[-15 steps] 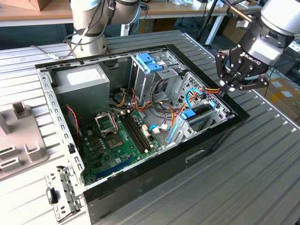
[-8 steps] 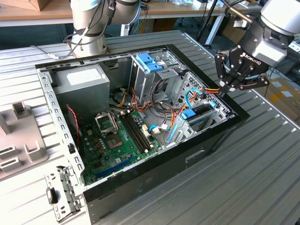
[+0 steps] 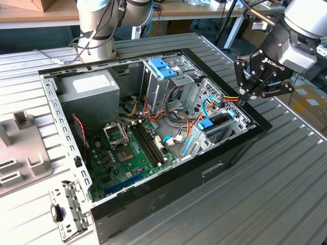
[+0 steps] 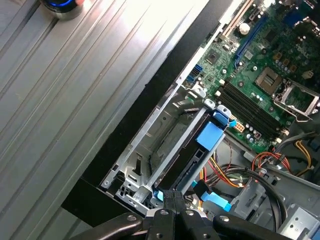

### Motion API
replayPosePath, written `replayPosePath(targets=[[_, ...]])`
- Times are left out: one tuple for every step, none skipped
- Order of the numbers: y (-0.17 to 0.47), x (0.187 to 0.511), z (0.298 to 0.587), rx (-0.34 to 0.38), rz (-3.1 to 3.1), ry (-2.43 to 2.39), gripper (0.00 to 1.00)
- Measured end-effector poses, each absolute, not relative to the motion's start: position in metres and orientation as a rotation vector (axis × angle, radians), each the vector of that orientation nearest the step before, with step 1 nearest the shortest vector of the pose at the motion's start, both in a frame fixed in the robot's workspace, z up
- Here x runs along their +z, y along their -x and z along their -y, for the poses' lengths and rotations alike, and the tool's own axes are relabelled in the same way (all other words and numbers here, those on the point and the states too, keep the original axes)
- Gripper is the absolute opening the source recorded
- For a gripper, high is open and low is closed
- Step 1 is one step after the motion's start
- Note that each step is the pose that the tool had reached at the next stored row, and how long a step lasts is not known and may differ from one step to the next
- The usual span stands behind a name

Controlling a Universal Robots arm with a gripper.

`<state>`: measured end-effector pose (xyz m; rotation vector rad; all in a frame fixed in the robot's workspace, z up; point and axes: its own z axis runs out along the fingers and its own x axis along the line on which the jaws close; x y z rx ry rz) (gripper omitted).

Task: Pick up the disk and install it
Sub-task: 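Insert the first disk wire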

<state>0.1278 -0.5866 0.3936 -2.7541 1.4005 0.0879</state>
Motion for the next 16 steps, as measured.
replayPosePath(targets=[[-0.1278,0.3936,0.5866,0.088,-1.391,2.759,0.11],[-0.1278,0.3937,0.5866,0.089,-1.376,2.767,0.11],[-0.1278,0.3936,0.5866,0.089,-1.358,2.776,0.11],[-0.1278,0.3936,0.5866,0.09,-1.343,2.784,0.11],[-0.1278,0.3936,0.5866,0.09,-1.332,2.789,0.11],[-0.1278,0.3936,0.5866,0.09,-1.322,2.794,0.11],[-0.1278,0.3936,0.5866,0.091,-1.297,2.807,0.11],[-0.1278,0.3936,0.5866,0.091,-1.277,2.816,0.11],[-0.1279,0.3936,0.5866,0.092,-1.26,2.824,0.11],[-0.1278,0.3936,0.5866,0.093,-1.234,2.836,0.11],[-0.1278,0.3936,0.5866,0.093,-1.213,2.846,0.11],[-0.1278,0.3936,0.5866,0.094,-1.188,2.857,0.11],[-0.1278,0.3936,0.5866,0.094,-1.17,2.865,0.11],[-0.1278,0.3936,0.5866,0.094,-1.158,2.87,0.11],[-0.1278,0.3936,0.5866,0.095,-1.146,2.875,0.11],[-0.1278,0.3936,0.5866,0.095,-1.135,2.88,0.11]])
